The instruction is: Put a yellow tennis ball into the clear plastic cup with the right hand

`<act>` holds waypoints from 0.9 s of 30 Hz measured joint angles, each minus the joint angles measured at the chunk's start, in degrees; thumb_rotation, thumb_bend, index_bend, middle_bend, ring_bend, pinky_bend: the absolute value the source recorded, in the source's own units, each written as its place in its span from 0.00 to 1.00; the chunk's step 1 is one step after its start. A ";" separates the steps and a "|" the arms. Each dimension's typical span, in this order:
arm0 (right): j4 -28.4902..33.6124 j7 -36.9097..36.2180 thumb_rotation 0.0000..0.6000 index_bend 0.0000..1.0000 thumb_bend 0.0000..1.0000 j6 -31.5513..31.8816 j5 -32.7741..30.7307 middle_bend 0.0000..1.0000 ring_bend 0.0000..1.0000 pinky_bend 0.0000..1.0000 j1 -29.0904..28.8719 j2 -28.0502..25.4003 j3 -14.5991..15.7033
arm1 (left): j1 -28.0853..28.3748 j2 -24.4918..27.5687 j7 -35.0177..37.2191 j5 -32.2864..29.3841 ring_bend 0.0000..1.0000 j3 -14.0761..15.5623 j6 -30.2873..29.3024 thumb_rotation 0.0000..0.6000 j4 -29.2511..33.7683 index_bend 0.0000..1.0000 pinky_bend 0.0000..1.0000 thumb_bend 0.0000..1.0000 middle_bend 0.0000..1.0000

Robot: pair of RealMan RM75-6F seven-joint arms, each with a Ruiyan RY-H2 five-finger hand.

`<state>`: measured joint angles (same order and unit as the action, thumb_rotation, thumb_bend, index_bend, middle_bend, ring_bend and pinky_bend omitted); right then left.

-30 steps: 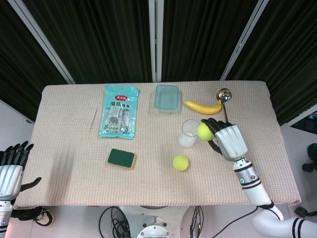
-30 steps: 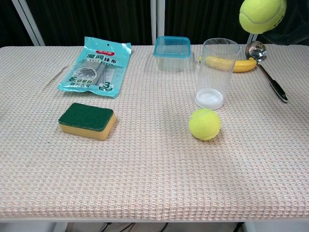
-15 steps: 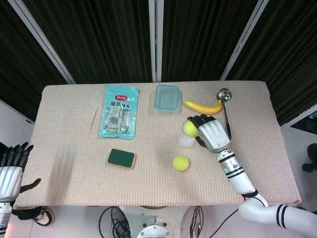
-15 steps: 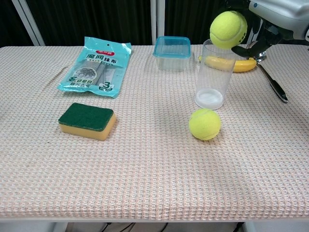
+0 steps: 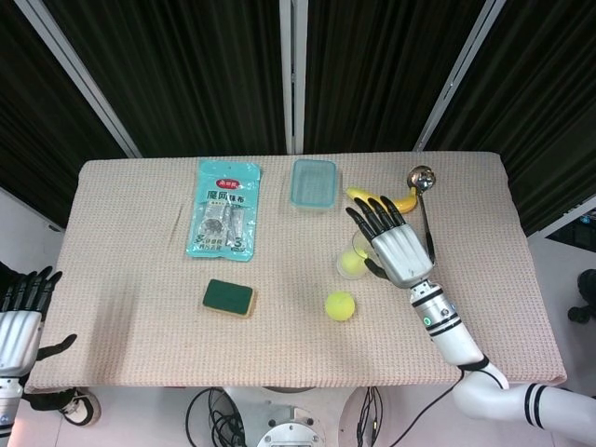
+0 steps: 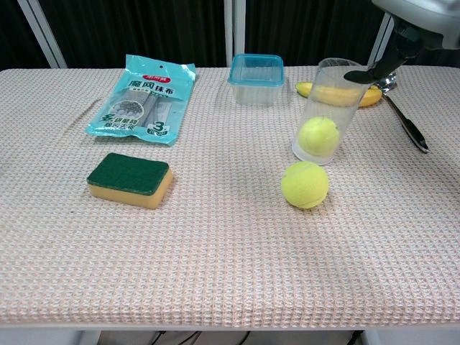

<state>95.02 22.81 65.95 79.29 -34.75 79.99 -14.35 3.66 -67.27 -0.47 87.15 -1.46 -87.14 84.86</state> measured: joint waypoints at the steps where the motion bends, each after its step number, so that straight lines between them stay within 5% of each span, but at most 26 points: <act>1: 0.09 -0.61 1.00 0.00 0.16 0.56 1.05 0.01 0.00 0.01 0.09 -0.07 0.25 | 0.01 -0.01 0.01 -0.07 0.00 -0.02 0.07 1.00 -0.02 0.00 0.00 0.00 0.00; 8: 1.09 -4.02 1.00 0.00 0.18 5.65 14.06 0.02 0.00 0.02 0.70 -0.53 4.09 | 0.13 -0.10 -0.56 -0.29 0.00 -0.13 0.35 1.00 0.22 0.00 0.00 0.00 0.00; 15: -0.51 -3.81 1.00 0.00 0.18 7.66 27.52 0.02 0.00 0.06 0.50 0.45 11.41 | -0.22 -0.14 -0.74 -0.58 0.00 0.16 0.45 1.00 0.22 0.00 0.00 0.00 0.00; 27: 0.68 3.97 1.00 0.00 0.18 -8.58 13.28 0.02 0.00 0.08 -0.17 0.82 14.06 | -0.55 -0.56 1.07 -0.93 0.00 0.31 0.72 1.00 -1.29 0.00 0.00 0.00 0.00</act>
<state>95.70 26.77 57.37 92.57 -34.92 80.81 -0.29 3.12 -67.82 0.60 86.23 -1.15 -86.42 83.57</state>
